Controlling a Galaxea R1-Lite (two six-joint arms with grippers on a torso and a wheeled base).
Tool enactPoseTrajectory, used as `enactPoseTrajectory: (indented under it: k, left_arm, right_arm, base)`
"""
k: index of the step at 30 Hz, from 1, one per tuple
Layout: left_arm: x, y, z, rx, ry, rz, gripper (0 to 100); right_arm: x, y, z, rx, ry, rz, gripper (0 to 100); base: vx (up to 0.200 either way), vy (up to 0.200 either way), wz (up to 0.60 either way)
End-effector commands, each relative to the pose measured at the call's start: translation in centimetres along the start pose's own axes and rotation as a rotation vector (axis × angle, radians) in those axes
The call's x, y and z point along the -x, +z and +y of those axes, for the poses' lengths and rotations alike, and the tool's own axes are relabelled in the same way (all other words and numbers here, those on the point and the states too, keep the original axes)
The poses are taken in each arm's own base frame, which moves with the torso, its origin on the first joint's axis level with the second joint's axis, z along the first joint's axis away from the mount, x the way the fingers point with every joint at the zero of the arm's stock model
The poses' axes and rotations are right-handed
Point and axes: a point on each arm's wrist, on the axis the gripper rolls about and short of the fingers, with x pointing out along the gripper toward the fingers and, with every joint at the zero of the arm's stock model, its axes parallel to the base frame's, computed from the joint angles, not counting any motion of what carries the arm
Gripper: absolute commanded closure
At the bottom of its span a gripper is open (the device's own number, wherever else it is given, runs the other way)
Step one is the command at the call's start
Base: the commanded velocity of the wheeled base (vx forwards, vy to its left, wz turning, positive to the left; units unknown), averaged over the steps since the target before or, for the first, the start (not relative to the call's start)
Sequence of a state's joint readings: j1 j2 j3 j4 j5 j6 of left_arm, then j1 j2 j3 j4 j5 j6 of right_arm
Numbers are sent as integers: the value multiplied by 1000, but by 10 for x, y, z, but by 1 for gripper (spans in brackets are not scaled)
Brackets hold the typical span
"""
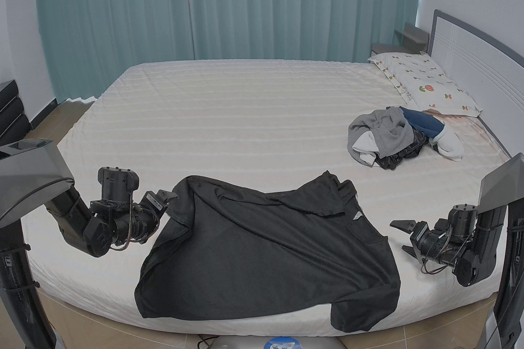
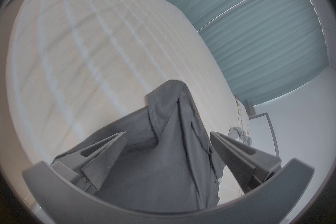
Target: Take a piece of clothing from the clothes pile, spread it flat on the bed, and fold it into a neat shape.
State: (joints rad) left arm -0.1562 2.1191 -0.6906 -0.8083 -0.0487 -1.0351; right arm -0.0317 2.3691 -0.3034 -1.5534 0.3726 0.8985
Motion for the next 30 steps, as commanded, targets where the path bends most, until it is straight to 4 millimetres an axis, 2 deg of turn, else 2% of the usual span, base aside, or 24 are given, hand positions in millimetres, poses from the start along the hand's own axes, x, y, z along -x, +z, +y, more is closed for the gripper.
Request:
enactPoseTrajectory:
  k: [1,2,6,7,9,11,13,22,30]
  left_arm:
    - [-46,7,8,4,24,-27,0]
    - [-62,10,6,-5,20,-49,0]
    - [-94,27,1,-58,8,-102,0]
    - [-96,29,0,-63,10,-107,0]
    - [-115,42,-9,-72,10,-147,0]
    - [-132,42,-6,-64,23,-150,0]
    - [-140,38,-5,-75,37,-176,0]
    - [-137,32,6,-75,92,-179,0]
    - [-128,27,4,-77,91,-157,0]
  right_arm:
    - [-2,-3,-1,3,0,9,0]
    - [-2,-3,-1,2,-2,12,0]
    - [-3,-4,-2,4,-2,14,0]
    - [-3,-4,-2,3,-2,15,0]
    - [-3,-5,-1,6,-3,17,0]
    - [-4,-5,-1,6,-2,18,0]
    - [-4,-5,-1,6,-2,18,0]
    - [-4,-7,-1,8,-2,21,0]
    - [-4,-7,-1,8,-2,21,0]
  base:
    - [0,0,0]
    - [0,0,0]
    - [0,0,0]
    - [0,0,0]
    - [0,0,0]
    - [0,0,0]
    - [0,0,0]
    - [0,0,0]
    - [0,0,0]
